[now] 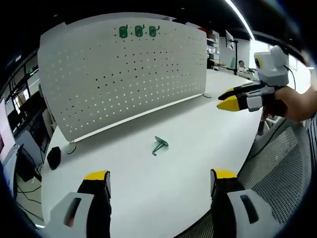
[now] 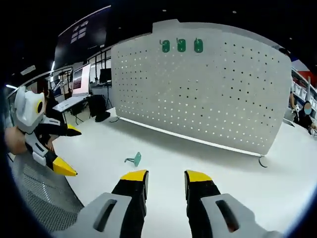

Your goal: Insert the hook assembly into the mounting plate slot until the hook locks in place.

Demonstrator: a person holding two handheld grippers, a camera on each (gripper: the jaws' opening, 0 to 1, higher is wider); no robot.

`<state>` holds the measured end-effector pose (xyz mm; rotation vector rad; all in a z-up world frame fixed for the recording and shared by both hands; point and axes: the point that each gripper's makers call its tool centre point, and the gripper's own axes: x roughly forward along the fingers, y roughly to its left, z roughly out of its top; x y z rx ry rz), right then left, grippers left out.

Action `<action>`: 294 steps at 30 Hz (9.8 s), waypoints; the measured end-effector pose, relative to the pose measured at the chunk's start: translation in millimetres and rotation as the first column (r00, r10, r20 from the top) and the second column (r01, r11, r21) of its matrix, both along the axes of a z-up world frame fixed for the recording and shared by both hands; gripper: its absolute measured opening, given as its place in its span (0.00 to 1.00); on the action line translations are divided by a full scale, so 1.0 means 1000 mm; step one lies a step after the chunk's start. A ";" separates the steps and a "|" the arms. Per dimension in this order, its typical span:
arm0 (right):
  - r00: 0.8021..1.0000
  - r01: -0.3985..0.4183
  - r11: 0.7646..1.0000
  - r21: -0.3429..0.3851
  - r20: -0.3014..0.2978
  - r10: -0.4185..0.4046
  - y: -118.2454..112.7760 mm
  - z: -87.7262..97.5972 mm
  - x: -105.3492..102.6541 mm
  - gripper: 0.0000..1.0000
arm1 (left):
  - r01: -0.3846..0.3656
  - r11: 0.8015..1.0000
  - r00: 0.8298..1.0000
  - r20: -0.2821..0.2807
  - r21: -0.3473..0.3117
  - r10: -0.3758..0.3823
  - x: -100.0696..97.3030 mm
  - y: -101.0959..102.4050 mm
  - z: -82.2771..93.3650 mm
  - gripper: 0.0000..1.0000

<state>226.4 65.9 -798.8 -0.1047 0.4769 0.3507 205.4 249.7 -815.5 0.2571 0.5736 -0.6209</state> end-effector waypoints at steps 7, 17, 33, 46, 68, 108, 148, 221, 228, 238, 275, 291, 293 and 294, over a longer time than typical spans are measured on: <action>0.997 -0.057 0.998 0.006 -0.059 0.057 0.020 -0.026 0.005 0.26 | 0.012 1.000 1.000 -0.001 0.016 -0.012 -0.001 -0.002 -0.002 0.85; 0.983 -0.148 0.989 0.015 -0.110 0.149 0.052 -0.064 0.019 0.24 | 0.009 1.000 1.000 -0.011 0.023 -0.009 -0.001 -0.001 -0.004 0.84; 0.973 -0.182 0.983 0.030 -0.137 0.185 0.088 -0.089 0.050 0.17 | -0.003 1.000 1.000 -0.025 0.029 0.003 0.000 0.002 -0.007 0.82; 0.972 -0.179 0.983 0.037 -0.149 0.183 0.097 -0.102 0.063 0.13 | -0.021 1.000 0.999 -0.034 0.021 0.021 0.002 0.004 -0.007 0.81; 0.970 -0.212 0.977 -0.003 -0.123 0.210 0.104 -0.102 0.069 0.01 | -0.012 1.000 0.999 -0.045 0.026 0.013 0.000 0.002 -0.009 0.79; 0.857 -0.336 0.935 0.117 -0.375 0.355 0.113 -0.031 0.029 0.00 | 0.167 0.984 0.985 0.035 0.058 -0.170 0.004 -0.022 0.009 0.70; 0.579 -0.322 0.895 0.310 -0.683 0.445 0.132 -0.010 -0.035 0.00 | 0.402 0.905 0.895 0.149 0.142 -0.421 -0.019 -0.041 0.020 0.10; 0.993 -0.112 0.988 -0.108 -0.054 0.107 0.002 0.019 -0.036 0.63 | -0.009 0.986 0.993 0.118 -0.168 0.029 0.056 -0.039 0.068 0.01; 0.993 -0.098 0.988 -0.118 -0.070 0.090 -0.004 0.004 -0.047 0.63 | -0.061 0.982 0.983 0.159 -0.179 0.090 0.070 -0.036 0.081 0.01; 0.994 -0.105 0.983 -0.153 -0.013 0.104 -0.003 0.006 -0.045 0.65 | -0.147 0.966 0.963 0.193 -0.211 0.189 0.092 -0.027 0.100 0.01; 0.992 -0.124 0.980 -0.158 0.008 0.126 0.002 0.005 -0.042 0.65 | -0.266 0.922 0.841 0.399 -0.282 0.365 0.170 -0.032 0.181 0.01; 0.993 -0.116 0.983 -0.141 0.010 0.119 0.000 0.006 -0.039 0.63 | -0.279 0.896 0.789 0.449 -0.345 0.419 0.204 -0.034 0.215 0.01; 0.993 -0.113 0.983 -0.141 0.011 0.116 0.000 0.007 -0.039 0.63 | -0.280 0.892 0.786 0.450 -0.354 0.425 0.207 -0.035 0.217 0.01; 0.993 -0.113 0.983 -0.143 0.012 0.116 0.000 0.007 -0.039 0.63 | -0.279 0.890 0.785 0.448 -0.360 0.428 0.208 -0.035 0.217 0.01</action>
